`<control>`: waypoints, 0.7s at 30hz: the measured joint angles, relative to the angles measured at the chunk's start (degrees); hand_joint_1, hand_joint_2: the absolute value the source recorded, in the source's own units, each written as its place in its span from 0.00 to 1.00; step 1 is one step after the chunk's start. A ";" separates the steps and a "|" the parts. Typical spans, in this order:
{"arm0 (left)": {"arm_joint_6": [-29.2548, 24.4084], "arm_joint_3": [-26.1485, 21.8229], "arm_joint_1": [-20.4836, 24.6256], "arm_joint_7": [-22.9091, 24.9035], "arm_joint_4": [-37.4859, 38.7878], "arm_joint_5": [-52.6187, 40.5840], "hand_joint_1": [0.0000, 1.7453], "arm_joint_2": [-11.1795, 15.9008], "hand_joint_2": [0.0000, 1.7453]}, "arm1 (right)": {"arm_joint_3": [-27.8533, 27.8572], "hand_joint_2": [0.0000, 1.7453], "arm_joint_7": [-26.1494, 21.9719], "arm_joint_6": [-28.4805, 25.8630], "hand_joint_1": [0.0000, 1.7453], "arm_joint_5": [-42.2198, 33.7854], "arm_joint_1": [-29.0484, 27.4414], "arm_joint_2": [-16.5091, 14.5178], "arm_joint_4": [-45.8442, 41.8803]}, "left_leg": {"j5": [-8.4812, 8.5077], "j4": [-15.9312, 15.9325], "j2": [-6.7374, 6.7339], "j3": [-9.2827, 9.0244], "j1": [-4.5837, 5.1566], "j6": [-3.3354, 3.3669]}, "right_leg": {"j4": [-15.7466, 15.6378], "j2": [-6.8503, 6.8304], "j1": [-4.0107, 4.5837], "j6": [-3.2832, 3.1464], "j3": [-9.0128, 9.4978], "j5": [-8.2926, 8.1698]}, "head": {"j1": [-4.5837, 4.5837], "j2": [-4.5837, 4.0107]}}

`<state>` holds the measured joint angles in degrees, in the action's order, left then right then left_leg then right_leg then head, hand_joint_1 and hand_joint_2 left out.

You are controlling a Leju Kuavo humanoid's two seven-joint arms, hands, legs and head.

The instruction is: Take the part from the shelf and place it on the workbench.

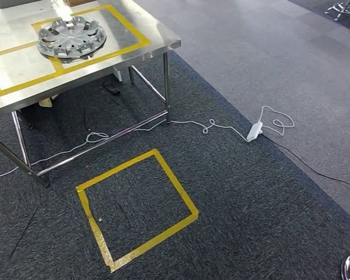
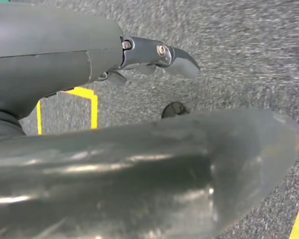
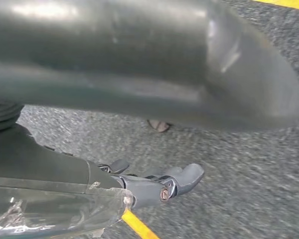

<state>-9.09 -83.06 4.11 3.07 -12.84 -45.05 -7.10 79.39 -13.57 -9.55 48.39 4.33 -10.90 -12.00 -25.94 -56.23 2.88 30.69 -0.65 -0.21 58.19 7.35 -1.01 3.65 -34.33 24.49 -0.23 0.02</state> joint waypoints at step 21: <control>-0.25 -0.03 -0.33 0.49 -0.01 0.35 0.00 -0.27 0.00 | 0.06 0.00 -0.17 -0.07 0.00 0.27 0.34 0.08 0.00 | -8.65 -16.14 -3.51 6.66 0.50 -2.16 | -0.93 -4.70 0.30 -2.59 1.35 -0.24 | -0.14 0.00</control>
<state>-9.34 -83.08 3.78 3.56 -12.85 -44.69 -7.37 79.45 -13.74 -9.62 48.66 4.67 -10.82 -12.00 -34.58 -72.37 -0.63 37.35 -0.15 -2.37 57.26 2.64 -0.72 1.06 -32.98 24.25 -0.37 0.02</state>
